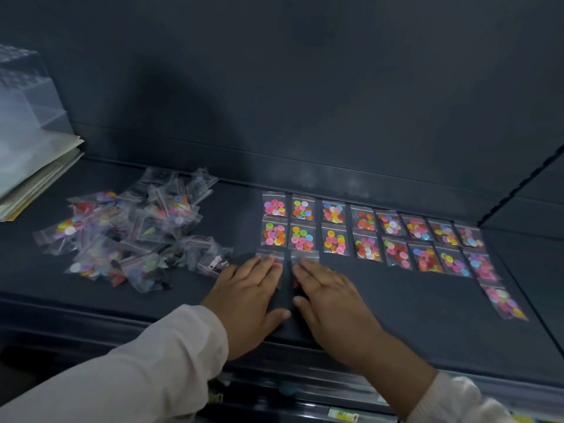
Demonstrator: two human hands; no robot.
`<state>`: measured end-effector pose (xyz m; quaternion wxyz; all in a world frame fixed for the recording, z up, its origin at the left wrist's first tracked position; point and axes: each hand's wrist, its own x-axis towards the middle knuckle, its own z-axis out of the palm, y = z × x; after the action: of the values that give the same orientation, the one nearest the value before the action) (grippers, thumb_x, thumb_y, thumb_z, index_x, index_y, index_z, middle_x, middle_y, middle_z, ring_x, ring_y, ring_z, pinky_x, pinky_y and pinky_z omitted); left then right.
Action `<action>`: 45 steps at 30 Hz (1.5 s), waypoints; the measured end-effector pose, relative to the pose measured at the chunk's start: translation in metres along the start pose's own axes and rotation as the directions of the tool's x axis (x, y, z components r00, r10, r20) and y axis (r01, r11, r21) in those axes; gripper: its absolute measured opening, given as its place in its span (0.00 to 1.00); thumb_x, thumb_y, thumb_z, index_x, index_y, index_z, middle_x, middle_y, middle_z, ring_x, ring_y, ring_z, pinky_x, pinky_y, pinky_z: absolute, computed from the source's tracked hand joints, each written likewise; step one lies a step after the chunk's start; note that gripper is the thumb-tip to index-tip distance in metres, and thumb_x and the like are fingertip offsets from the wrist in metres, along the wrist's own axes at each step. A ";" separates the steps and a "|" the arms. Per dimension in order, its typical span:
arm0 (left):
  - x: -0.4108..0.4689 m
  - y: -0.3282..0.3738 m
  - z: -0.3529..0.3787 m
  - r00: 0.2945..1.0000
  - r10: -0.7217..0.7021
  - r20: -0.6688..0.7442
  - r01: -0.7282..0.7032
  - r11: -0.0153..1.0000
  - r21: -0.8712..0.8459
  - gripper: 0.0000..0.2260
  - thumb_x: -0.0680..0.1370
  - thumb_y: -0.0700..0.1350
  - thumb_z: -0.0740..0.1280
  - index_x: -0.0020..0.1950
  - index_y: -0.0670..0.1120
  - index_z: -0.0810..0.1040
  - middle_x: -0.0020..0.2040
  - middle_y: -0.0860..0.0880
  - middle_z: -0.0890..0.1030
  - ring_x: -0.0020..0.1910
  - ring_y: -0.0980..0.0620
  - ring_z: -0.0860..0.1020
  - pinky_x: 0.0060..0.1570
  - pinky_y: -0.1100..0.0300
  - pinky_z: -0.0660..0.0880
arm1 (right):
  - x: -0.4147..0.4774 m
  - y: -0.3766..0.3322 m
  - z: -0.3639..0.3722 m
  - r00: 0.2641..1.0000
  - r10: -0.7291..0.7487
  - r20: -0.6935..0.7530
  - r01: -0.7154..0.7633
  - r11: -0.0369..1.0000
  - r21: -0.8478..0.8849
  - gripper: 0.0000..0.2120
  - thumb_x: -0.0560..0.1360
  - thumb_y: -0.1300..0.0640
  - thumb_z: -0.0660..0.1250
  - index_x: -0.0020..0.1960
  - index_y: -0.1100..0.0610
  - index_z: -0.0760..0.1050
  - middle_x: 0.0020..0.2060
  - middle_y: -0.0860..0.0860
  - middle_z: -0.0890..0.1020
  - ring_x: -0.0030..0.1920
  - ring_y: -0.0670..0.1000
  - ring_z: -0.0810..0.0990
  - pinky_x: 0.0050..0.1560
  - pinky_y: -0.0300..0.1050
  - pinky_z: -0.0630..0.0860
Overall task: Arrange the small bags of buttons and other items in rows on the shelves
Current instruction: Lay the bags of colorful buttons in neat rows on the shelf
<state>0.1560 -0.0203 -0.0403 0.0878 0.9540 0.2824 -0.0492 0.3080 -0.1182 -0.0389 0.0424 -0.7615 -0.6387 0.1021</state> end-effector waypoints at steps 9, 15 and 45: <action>0.004 -0.012 0.001 1.000 0.007 0.024 -0.007 1.000 0.002 0.44 0.63 0.67 0.32 0.77 0.50 0.42 0.78 0.52 0.44 0.76 0.54 0.43 0.72 0.54 0.43 | 0.006 0.002 0.000 1.000 -0.005 -0.003 0.005 1.000 -0.005 0.25 0.81 0.52 0.49 0.77 0.47 0.47 0.77 0.45 0.49 0.76 0.45 0.47 0.69 0.37 0.38; 0.009 -0.013 0.000 1.000 -0.002 0.014 0.002 1.000 0.008 0.45 0.63 0.67 0.32 0.77 0.50 0.43 0.78 0.52 0.45 0.76 0.53 0.45 0.73 0.53 0.46 | 0.012 -0.003 -0.001 0.999 0.035 0.015 -0.035 0.999 -0.042 0.25 0.82 0.49 0.48 0.77 0.47 0.46 0.77 0.45 0.50 0.75 0.46 0.47 0.73 0.45 0.43; 0.100 -0.047 -0.061 0.998 -0.030 0.055 0.032 0.999 -0.038 0.29 0.80 0.59 0.51 0.77 0.48 0.50 0.78 0.48 0.52 0.76 0.51 0.52 0.73 0.53 0.50 | 0.100 0.031 -0.053 0.998 0.059 -0.014 -0.060 0.995 -0.083 0.24 0.81 0.49 0.52 0.75 0.53 0.56 0.76 0.51 0.56 0.75 0.50 0.54 0.73 0.49 0.47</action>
<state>0.2166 0.0836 -0.0016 0.1134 0.9460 0.2954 -0.0710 0.3650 -0.0224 -0.0037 0.0111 -0.7818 -0.6193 0.0721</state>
